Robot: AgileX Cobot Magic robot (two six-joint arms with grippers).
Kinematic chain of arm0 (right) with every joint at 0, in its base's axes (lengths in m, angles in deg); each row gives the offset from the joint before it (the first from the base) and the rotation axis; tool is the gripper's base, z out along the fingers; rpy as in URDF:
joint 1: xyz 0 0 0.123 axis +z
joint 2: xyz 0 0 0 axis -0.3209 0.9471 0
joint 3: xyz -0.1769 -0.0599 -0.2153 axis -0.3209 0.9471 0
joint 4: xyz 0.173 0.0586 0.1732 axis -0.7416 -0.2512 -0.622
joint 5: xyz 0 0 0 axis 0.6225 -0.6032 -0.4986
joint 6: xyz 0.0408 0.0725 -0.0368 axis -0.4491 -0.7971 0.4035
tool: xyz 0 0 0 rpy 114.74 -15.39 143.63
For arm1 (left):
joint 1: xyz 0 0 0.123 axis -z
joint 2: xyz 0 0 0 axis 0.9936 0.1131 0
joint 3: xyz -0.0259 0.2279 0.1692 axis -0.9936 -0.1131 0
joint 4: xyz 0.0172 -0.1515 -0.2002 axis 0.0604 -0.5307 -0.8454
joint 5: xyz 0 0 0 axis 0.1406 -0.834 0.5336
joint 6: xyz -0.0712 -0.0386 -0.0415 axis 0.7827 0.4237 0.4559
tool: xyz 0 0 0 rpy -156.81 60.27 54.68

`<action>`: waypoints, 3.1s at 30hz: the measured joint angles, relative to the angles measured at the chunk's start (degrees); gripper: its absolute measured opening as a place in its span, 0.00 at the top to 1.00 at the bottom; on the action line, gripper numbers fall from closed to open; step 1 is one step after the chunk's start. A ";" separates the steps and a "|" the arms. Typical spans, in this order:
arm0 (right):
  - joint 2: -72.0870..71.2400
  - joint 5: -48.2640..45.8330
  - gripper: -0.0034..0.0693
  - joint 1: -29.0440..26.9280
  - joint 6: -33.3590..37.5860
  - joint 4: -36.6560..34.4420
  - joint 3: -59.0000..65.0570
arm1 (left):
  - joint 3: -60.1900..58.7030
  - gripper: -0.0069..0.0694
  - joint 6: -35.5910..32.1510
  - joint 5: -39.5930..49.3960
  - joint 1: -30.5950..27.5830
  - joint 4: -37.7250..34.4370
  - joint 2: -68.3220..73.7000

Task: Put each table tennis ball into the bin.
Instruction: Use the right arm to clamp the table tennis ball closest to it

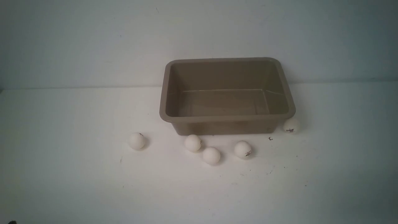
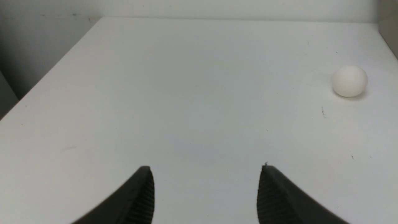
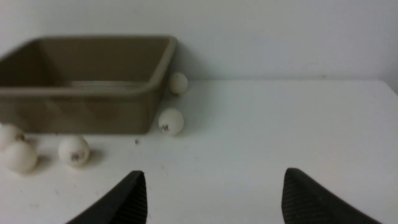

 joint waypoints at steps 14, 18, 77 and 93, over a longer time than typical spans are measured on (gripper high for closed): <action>3.48 -18.27 0.23 0.00 0.67 -7.98 -25.35 | 0.00 0.38 0.00 0.00 0.00 0.00 0.00; 3.48 -19.64 0.23 0.00 1.09 -11.12 -26.94 | 0.00 0.38 0.00 0.00 0.00 0.00 0.00; 19.53 -29.05 0.23 0.02 20.70 -18.83 -36.54 | 8.58 0.36 -2.64 -3.85 0.00 -26.57 0.18; 54.24 -38.77 0.23 8.41 24.80 -8.37 -49.52 | 34.82 0.32 -40.49 23.45 0.00 -49.88 22.55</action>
